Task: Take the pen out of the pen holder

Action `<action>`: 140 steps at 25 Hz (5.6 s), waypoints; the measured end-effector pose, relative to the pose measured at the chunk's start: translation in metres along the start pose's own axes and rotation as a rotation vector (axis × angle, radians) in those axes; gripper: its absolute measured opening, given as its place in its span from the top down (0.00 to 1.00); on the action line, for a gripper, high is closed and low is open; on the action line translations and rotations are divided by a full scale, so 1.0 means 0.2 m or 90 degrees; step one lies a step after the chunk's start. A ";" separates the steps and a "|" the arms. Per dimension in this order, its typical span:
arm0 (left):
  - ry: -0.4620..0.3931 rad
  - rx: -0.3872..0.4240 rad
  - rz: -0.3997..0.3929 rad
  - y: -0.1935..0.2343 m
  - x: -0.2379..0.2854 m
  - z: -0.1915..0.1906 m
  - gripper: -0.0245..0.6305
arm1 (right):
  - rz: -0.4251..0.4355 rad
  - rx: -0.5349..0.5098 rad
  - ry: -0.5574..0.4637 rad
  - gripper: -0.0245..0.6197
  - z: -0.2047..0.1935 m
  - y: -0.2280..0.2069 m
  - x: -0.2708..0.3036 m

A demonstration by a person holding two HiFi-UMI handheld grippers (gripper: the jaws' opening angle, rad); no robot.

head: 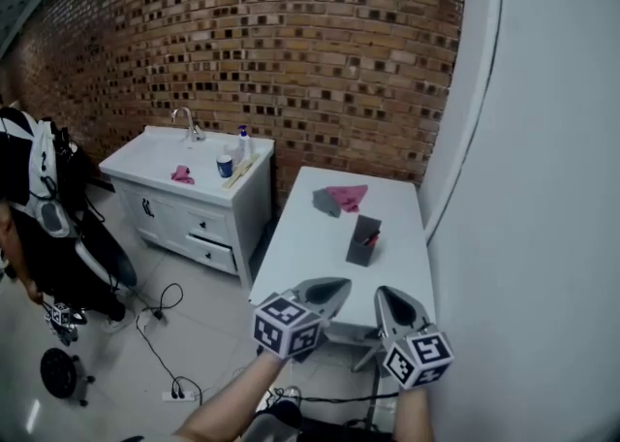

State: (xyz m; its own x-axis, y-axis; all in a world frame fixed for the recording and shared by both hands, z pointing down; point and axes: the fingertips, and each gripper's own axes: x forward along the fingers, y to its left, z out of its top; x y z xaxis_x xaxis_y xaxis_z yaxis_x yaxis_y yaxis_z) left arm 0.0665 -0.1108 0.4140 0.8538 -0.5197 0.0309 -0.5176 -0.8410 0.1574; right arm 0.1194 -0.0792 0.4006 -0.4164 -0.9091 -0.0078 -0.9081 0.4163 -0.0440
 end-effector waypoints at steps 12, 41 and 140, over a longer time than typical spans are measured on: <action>0.027 -0.013 -0.043 0.43 0.32 0.05 0.96 | -0.044 0.013 0.030 0.94 -0.02 -0.25 0.47; 0.062 -0.039 -0.036 0.83 0.75 0.08 0.96 | -0.056 0.027 0.072 0.94 -0.08 -0.69 0.94; 0.022 -0.019 0.024 0.93 0.71 0.22 0.96 | -0.053 -0.049 0.012 0.87 0.10 -0.77 1.01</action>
State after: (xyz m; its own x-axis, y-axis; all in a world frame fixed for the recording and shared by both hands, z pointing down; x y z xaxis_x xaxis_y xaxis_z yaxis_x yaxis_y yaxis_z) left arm 0.0898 -0.3479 0.4038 0.8357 -0.5446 0.0710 -0.5476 -0.8162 0.1845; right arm 0.1763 -0.3279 0.3867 -0.3390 -0.9407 0.0121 -0.9401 0.3392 0.0335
